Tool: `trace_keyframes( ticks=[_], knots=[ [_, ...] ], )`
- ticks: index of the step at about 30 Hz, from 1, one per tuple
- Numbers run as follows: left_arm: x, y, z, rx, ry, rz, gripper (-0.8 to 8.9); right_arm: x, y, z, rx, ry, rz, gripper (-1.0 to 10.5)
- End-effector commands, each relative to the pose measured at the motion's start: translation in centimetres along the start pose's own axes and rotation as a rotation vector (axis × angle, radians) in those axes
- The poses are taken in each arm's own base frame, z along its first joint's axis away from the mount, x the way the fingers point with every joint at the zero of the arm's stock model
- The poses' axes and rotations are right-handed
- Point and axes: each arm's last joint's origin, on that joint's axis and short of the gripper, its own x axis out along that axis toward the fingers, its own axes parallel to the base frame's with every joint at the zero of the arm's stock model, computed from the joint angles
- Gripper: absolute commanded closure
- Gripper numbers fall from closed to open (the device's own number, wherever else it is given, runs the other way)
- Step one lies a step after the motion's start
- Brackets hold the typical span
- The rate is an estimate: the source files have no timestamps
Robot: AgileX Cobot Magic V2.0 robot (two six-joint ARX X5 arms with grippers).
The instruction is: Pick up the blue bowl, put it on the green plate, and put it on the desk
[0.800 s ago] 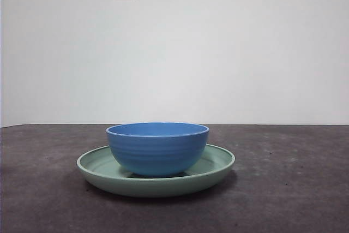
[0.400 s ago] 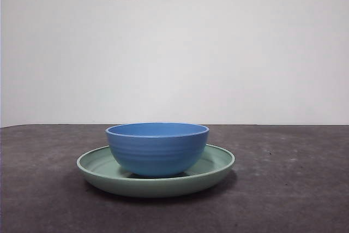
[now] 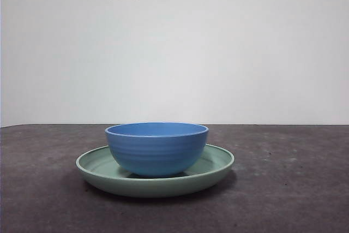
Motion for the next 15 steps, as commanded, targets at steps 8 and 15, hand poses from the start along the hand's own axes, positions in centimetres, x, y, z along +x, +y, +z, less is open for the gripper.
trace_keyframes(
  ticks=[8, 15],
  knots=[
    [0.2, 0.06, -0.53, 0.011, 0.005, 0.002, 7.94, -0.36, 0.19, 0.34, -0.022, -0.022, 0.006, 9.3],
    [0.2, 0.07, -0.53, 0.011, 0.005, 0.003, 7.94, -0.6, 0.17, 0.1, -0.083, -0.03, -0.013, 9.3]
  ],
)
